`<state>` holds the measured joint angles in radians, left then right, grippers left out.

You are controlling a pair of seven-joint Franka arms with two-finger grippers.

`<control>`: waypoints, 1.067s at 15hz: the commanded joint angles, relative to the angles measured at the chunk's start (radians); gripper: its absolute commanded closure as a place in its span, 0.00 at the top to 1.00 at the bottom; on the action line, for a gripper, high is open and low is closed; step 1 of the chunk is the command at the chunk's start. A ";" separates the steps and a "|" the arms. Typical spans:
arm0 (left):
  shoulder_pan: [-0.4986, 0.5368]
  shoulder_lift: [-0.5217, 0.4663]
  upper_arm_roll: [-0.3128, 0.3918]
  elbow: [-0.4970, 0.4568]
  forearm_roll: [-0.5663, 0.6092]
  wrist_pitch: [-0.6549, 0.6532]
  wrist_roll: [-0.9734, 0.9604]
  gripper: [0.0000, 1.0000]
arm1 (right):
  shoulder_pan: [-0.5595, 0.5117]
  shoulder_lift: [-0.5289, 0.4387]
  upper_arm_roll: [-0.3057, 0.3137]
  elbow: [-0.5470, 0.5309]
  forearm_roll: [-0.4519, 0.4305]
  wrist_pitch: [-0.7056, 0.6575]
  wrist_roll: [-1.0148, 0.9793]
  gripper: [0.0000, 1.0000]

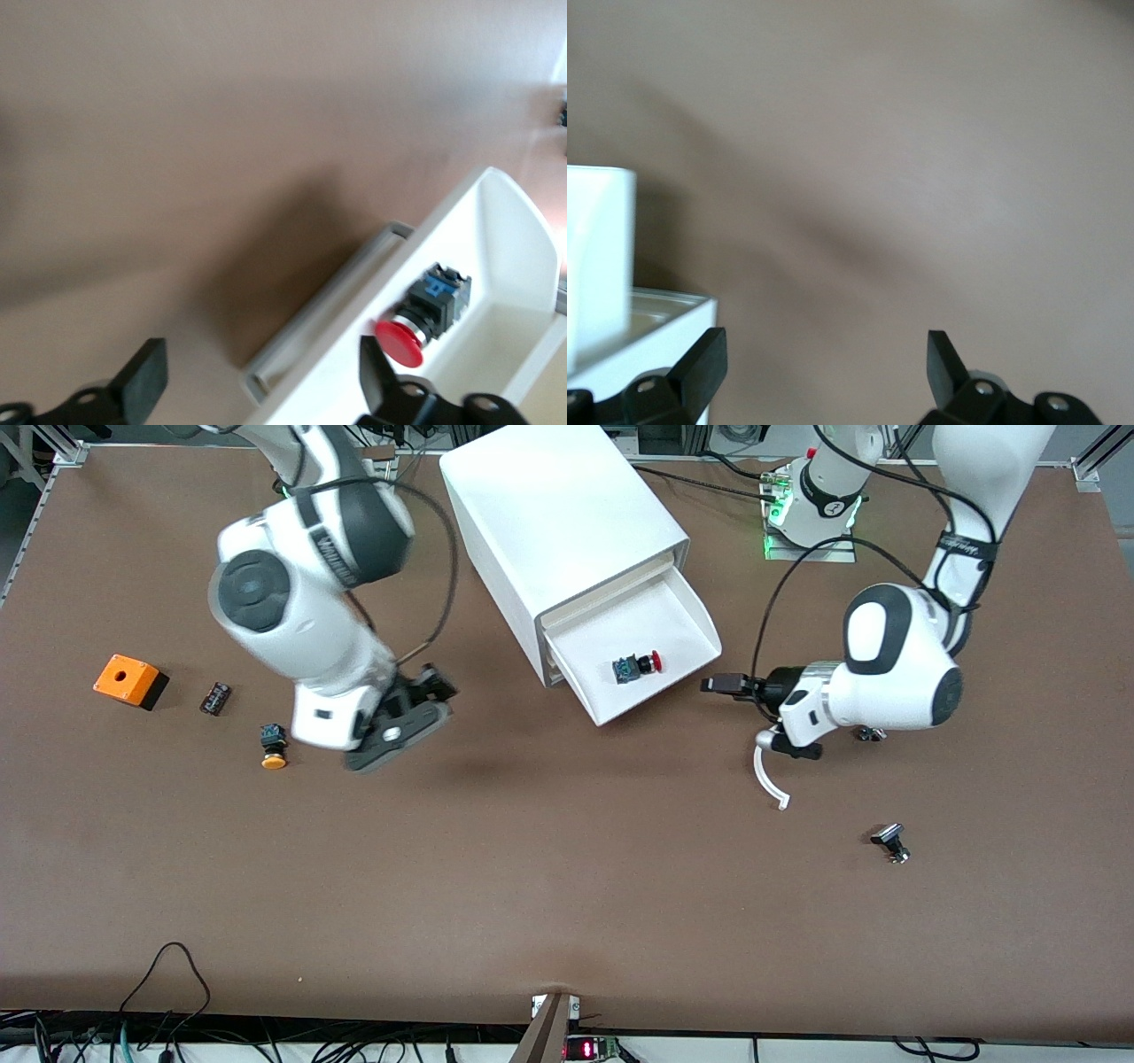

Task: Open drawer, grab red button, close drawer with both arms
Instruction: 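Pull the drawer open with the left gripper while the right gripper approaches, then lower the right gripper into the drawer onto the red button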

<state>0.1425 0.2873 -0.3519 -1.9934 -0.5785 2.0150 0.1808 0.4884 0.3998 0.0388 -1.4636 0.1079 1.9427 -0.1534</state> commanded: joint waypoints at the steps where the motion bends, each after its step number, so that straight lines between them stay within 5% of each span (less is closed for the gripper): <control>1: 0.078 -0.109 -0.001 0.060 0.101 -0.001 -0.015 1.00 | 0.060 0.076 0.001 0.118 0.009 -0.010 -0.110 1.00; 3: 0.114 -0.160 0.005 0.074 0.114 -0.004 -0.017 1.00 | 0.114 0.117 0.001 0.170 0.012 0.010 -0.239 1.00; 5: 0.121 -0.233 0.083 0.080 0.175 -0.051 -0.018 1.00 | 0.182 0.143 0.009 0.206 0.004 0.018 -0.313 1.00; 12: 0.108 -0.321 0.120 0.266 0.635 -0.390 -0.053 1.00 | 0.315 0.317 0.004 0.384 -0.017 0.024 -0.551 1.00; 16: 0.106 -0.318 0.122 0.266 0.678 -0.387 -0.067 1.00 | 0.370 0.363 0.001 0.382 -0.037 0.022 -0.557 1.00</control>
<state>0.2611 -0.0446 -0.2364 -1.7428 0.0686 1.6427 0.1320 0.8256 0.7243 0.0519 -1.1300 0.0941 1.9792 -0.6913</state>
